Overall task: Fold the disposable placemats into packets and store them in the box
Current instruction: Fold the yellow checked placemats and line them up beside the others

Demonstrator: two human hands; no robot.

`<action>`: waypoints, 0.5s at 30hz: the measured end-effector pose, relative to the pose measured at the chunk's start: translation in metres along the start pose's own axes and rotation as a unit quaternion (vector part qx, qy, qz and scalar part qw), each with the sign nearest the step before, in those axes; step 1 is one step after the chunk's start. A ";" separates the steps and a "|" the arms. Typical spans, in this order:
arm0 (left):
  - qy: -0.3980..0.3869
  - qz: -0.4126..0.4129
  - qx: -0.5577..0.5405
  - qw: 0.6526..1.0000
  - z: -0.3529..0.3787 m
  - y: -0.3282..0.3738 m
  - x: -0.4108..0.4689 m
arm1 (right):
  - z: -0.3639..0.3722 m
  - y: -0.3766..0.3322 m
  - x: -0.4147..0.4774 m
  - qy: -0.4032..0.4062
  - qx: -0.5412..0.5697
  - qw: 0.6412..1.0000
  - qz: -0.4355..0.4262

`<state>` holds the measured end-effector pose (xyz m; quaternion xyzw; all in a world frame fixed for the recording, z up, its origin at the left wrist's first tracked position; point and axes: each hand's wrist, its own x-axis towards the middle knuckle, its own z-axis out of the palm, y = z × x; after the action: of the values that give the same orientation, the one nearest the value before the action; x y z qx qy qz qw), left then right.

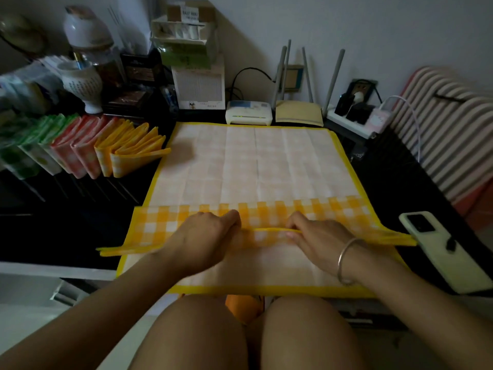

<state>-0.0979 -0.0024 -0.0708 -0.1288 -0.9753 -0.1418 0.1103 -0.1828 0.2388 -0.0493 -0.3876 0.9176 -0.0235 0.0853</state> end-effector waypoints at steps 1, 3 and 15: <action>-0.015 -0.002 -0.010 1.000 -0.007 0.000 0.006 | -0.009 0.002 0.004 -0.010 0.006 1.000 -0.003; -0.061 -0.012 -0.029 0.998 -0.019 -0.002 0.020 | -0.022 0.006 0.012 -0.036 0.012 0.999 0.000; -0.034 -0.125 0.074 0.989 0.025 -0.026 0.047 | 0.005 0.019 0.063 0.031 -0.019 0.999 0.009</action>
<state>-0.1543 -0.0089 -0.0888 -0.0021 -0.9947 -0.0773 0.0680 -0.2381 0.2071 -0.0645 -0.3797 0.9236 -0.0175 0.0501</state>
